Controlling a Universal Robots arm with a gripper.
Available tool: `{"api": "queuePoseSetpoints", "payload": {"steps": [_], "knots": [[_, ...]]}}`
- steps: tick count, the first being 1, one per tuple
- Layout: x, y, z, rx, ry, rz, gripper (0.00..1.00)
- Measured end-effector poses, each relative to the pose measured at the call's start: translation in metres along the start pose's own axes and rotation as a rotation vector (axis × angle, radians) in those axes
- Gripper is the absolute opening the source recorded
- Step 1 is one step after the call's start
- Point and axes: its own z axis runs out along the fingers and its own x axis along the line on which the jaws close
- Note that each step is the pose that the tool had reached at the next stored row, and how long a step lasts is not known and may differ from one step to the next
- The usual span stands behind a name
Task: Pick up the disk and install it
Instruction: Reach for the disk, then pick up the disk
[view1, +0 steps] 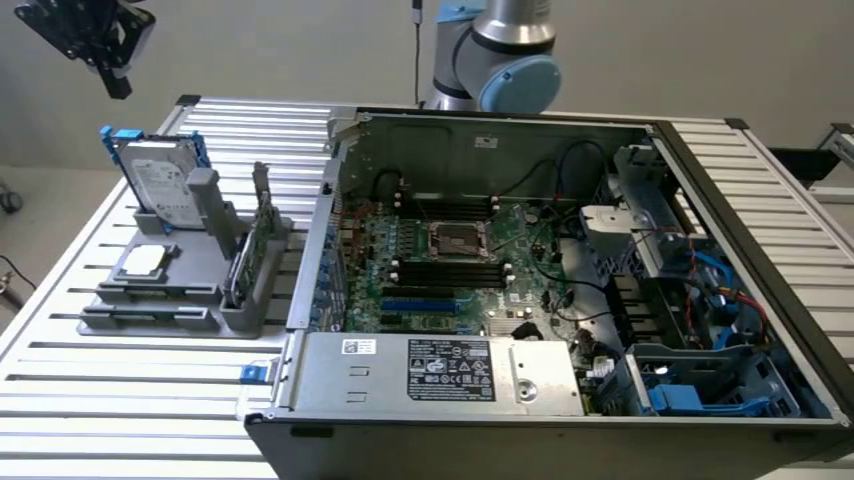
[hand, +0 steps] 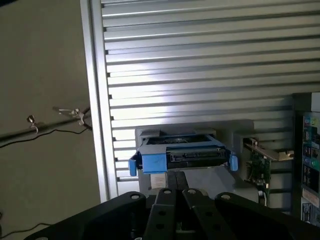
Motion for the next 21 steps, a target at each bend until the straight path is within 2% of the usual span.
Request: {"api": "queuePoseSetpoints", "payload": {"steps": [17, 21], "knots": [[0.0023, -0.0001, 0.0003, 0.0, -0.0008, -0.002, 0.11], [0.0023, -0.0001, 0.0005, 0.0015, -0.0027, -0.07, 0.11]]}}
